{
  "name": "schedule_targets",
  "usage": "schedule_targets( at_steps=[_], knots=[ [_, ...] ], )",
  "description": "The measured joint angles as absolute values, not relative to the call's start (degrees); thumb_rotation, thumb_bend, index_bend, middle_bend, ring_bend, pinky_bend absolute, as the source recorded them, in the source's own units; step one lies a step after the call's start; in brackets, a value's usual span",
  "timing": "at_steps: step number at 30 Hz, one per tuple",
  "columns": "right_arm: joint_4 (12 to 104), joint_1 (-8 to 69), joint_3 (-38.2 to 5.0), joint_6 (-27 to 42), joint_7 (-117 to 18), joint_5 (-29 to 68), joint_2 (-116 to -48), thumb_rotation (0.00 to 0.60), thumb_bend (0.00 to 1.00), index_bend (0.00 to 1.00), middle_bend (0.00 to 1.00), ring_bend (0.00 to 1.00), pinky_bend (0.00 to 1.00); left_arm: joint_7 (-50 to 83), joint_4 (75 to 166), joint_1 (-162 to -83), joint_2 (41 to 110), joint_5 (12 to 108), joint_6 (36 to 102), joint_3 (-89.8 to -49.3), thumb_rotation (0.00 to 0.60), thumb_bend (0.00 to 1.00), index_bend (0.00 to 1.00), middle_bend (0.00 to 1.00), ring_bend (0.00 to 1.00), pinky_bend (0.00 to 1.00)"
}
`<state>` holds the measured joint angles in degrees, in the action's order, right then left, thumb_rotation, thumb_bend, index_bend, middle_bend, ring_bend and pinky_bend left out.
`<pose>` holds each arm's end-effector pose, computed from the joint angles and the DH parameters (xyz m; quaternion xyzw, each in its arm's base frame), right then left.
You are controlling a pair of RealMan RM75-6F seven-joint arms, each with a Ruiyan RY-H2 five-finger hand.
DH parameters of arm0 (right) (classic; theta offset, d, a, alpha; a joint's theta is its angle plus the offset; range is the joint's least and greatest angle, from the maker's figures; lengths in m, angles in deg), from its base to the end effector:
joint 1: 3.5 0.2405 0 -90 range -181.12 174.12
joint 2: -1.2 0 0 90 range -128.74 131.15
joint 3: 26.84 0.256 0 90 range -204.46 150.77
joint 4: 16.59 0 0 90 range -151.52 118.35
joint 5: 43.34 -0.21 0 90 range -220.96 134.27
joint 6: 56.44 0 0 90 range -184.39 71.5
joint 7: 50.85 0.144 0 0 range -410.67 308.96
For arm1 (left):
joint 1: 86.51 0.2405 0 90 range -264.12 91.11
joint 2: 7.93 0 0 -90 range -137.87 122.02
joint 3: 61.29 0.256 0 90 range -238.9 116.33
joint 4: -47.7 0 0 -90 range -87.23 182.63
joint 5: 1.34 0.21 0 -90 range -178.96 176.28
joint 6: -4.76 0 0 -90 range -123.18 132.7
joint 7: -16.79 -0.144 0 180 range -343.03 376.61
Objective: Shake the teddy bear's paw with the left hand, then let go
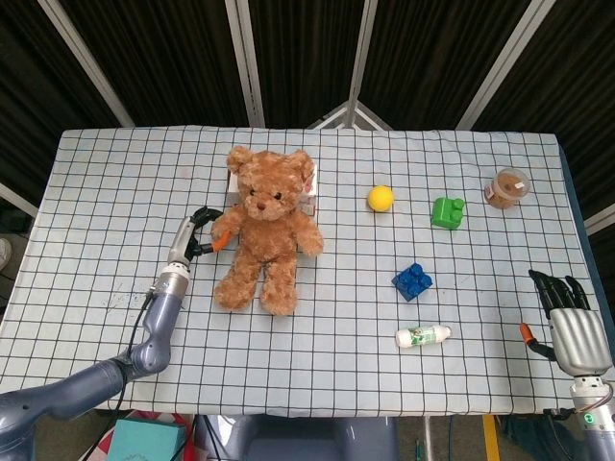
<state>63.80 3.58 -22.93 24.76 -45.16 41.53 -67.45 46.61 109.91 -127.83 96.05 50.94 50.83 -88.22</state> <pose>-0.3429 -0.2007 0.1508 0.6010 -0.3877 0.3749 0.5899 -0.1785 0.4018 -0.0454 -0.3407 -0.7222 -0.5324 0.2810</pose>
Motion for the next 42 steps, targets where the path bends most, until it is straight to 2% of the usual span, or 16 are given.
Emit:
schedule_targets(
  at_steps=[9, 18, 28, 36, 38, 39, 41, 42],
  knots=[
    [64.1, 3.5, -23.0, 25.0, -45.1, 41.8, -67.3, 0.600, 0.37, 0.01, 0.14, 0.13, 0.06, 44.7, 107.1, -127.6, 97.4, 48.6, 49.2, -87.7, 0.600, 0.52, 0.39, 0.39, 0.02, 0.06],
    [64.1, 3.7, -23.1, 24.6, -45.5, 41.9, -67.5, 0.600, 0.37, 0.01, 0.14, 0.13, 0.06, 44.1, 111.4, -127.2, 96.8, 51.8, 52.4, -87.9, 0.600, 0.52, 0.39, 0.39, 0.02, 0.06],
    [64.6, 3.5, -23.2, 25.4, -45.6, 42.4, -67.2, 0.600, 0.37, 0.01, 0.14, 0.13, 0.06, 45.0, 108.2, -126.8, 97.5, 50.3, 50.0, -87.8, 0.600, 0.52, 0.39, 0.39, 0.02, 0.06],
    [64.5, 3.5, -23.1, 25.4, -45.3, 42.2, -67.2, 0.600, 0.37, 0.01, 0.14, 0.13, 0.06, 45.8, 111.1, -126.7, 96.5, 53.7, 52.6, -88.5, 0.600, 0.50, 0.37, 0.38, 0.02, 0.06],
    [64.5, 3.5, -23.1, 25.4, -45.3, 42.3, -67.2, 0.600, 0.37, 0.01, 0.14, 0.13, 0.06, 45.7, 111.4, -126.5, 96.3, 53.7, 52.6, -88.4, 0.600, 0.43, 0.33, 0.35, 0.01, 0.06],
    [64.5, 3.5, -23.1, 25.4, -45.4, 42.3, -67.2, 0.600, 0.37, 0.01, 0.14, 0.13, 0.06, 45.6, 111.4, -126.4, 96.2, 53.6, 52.5, -88.4, 0.600, 0.35, 0.28, 0.31, 0.01, 0.06],
    [64.6, 3.5, -23.2, 25.4, -45.4, 42.4, -67.2, 0.600, 0.37, 0.01, 0.14, 0.13, 0.06, 45.6, 111.2, -126.3, 96.1, 53.5, 51.9, -88.0, 0.600, 0.16, 0.12, 0.15, 0.00, 0.04],
    [64.6, 3.5, -23.2, 25.4, -45.4, 42.4, -67.2, 0.600, 0.37, 0.01, 0.14, 0.13, 0.06, 45.5, 111.1, -126.2, 96.0, 53.4, 51.5, -87.8, 0.600, 0.10, 0.07, 0.10, 0.00, 0.03]
  ],
)
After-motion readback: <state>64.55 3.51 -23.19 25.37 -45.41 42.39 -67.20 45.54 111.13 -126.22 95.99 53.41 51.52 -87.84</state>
